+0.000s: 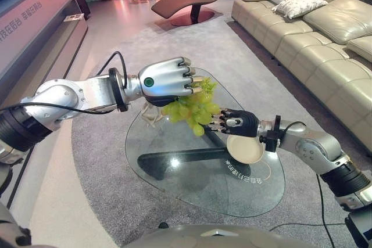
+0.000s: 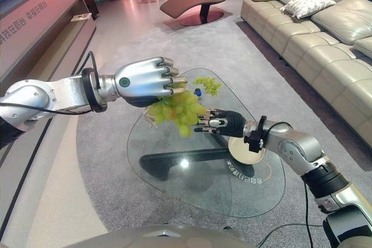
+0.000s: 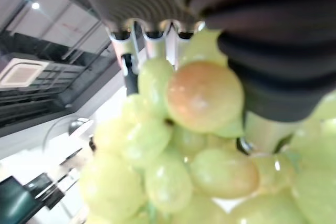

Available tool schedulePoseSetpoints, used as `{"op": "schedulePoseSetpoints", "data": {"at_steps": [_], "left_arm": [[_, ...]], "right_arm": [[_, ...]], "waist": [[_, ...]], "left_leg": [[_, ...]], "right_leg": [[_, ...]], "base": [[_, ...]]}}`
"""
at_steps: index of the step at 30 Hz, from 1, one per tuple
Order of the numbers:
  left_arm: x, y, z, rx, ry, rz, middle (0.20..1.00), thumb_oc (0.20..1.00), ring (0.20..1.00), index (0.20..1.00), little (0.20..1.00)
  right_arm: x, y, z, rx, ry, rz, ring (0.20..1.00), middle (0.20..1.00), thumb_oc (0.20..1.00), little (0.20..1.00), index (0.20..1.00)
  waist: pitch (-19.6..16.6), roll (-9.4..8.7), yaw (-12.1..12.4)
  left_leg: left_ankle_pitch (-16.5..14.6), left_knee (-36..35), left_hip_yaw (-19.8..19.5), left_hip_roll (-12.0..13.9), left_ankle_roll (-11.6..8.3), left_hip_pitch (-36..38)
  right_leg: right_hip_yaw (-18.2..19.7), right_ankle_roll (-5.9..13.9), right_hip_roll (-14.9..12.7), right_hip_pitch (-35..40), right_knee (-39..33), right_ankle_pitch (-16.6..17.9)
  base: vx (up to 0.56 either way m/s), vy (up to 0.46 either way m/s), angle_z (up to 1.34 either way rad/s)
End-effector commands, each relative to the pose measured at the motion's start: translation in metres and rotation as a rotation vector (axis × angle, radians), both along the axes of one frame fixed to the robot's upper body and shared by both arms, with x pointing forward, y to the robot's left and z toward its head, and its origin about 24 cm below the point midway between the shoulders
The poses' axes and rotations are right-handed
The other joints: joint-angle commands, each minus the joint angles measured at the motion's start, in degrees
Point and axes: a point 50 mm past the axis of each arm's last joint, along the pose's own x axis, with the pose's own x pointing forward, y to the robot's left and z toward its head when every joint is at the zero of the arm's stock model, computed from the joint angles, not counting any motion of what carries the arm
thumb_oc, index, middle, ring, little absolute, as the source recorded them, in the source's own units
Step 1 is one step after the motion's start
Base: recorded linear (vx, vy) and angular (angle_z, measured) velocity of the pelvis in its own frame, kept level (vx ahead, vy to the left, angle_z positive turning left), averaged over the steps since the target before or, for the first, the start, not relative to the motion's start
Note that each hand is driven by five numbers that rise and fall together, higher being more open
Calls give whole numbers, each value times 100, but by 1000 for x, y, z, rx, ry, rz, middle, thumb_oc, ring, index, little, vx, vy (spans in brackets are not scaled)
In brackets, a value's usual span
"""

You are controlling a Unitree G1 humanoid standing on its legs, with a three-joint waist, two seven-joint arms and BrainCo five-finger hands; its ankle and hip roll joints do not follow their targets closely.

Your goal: Pick up fruits into the plate

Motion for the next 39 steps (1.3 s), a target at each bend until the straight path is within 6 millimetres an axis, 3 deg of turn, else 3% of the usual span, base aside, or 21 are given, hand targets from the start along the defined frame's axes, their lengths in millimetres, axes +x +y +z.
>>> {"op": "schedulePoseSetpoints", "data": {"at_steps": [1, 19, 39], "left_arm": [[7, -5, 42, -92, -97, 10, 200, 200, 200, 200, 200], [3, -17, 30, -66, 62, 1, 200, 200, 200, 200, 200], [18, -25, 26, -69, 167, 101, 200, 200, 200, 200, 200]], "right_arm": [[5, 23, 32, 90, -101, 78, 1000, 1000, 1000, 1000, 1000], [5, 40, 39, 101, -137, 107, 1000, 1000, 1000, 1000, 1000], [2, 70, 44, 145, -140, 172, 1000, 1000, 1000, 1000, 1000]], "waist": [[-103, -179, 20], [-86, -174, 22], [-67, -142, 3]], "left_leg": [[-932, 107, 463, -477, 306, 370], [-938, 93, 506, -459, 308, 379], [-932, 89, 535, -454, 324, 396]], "right_leg": [[-135, 121, 40, 161, 134, -301], [-55, 130, 59, 156, 98, -295], [22, 110, 82, 158, 86, -305]], "base": [[0, 0, 0], [0, 0, 0], [0, 0, 0]]}}
